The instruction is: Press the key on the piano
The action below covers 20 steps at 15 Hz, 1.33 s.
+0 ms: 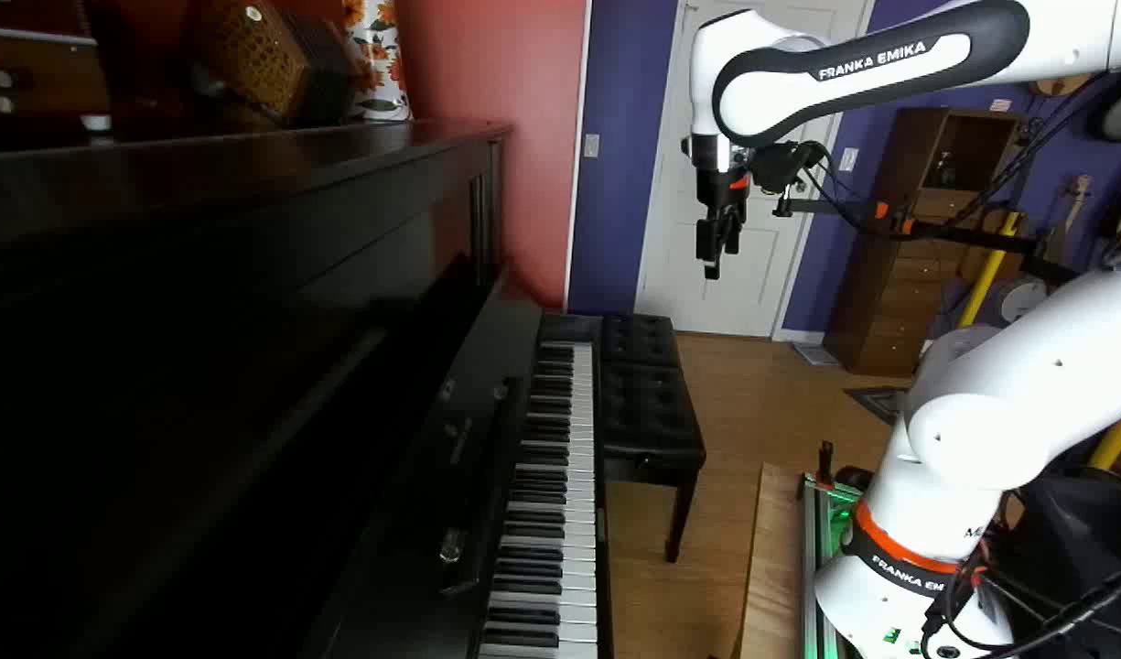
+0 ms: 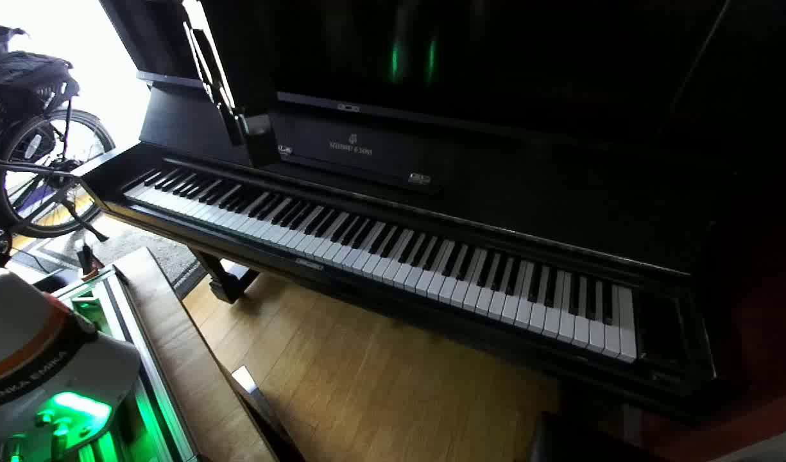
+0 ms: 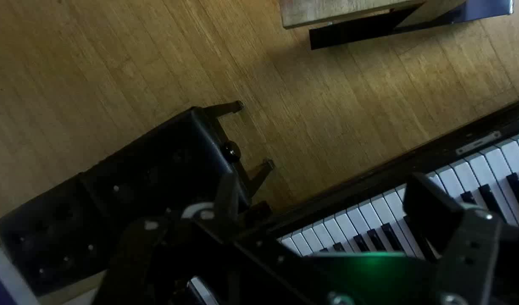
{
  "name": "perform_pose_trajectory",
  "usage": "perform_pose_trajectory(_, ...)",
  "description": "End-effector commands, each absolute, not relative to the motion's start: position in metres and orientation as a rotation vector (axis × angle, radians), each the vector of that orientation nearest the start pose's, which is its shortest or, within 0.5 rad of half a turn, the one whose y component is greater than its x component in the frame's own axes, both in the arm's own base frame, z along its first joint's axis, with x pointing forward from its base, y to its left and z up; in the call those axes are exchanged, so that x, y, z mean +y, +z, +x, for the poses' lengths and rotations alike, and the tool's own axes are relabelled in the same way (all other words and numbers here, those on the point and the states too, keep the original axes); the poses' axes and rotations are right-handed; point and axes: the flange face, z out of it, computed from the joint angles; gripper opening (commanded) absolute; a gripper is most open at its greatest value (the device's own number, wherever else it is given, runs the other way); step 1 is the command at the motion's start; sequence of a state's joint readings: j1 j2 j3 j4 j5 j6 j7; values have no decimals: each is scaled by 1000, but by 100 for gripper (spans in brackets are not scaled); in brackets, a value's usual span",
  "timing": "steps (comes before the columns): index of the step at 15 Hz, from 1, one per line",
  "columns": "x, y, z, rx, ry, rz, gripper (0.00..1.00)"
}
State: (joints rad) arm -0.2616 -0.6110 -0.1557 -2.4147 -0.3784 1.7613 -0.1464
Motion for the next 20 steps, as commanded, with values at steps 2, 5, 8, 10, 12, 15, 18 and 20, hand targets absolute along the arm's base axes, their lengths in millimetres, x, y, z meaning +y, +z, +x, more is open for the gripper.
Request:
perform_pose_trajectory(2, -184, 521, 319, 271, 200, -3383, 100)
perform_pose_trajectory(5, -184, 521, 319, 271, 200, -3383, 100)
perform_pose_trajectory(8, -178, 517, 321, 222, 203, -3378, 100)
perform_pose_trajectory(10, -155, 506, 327, 74, 206, -3352, 100)
perform_pose_trajectory(12, -127, 493, 331, -105, 203, -3296, 100)
perform_pose_trajectory(15, -80, 469, 336, -304, 223, -3180, 100)
perform_pose_trajectory(18, -34, 448, 336, -494, 247, -3052, 100)
perform_pose_trajectory(20, -15, 441, 338, -653, 249, -2990, 100)
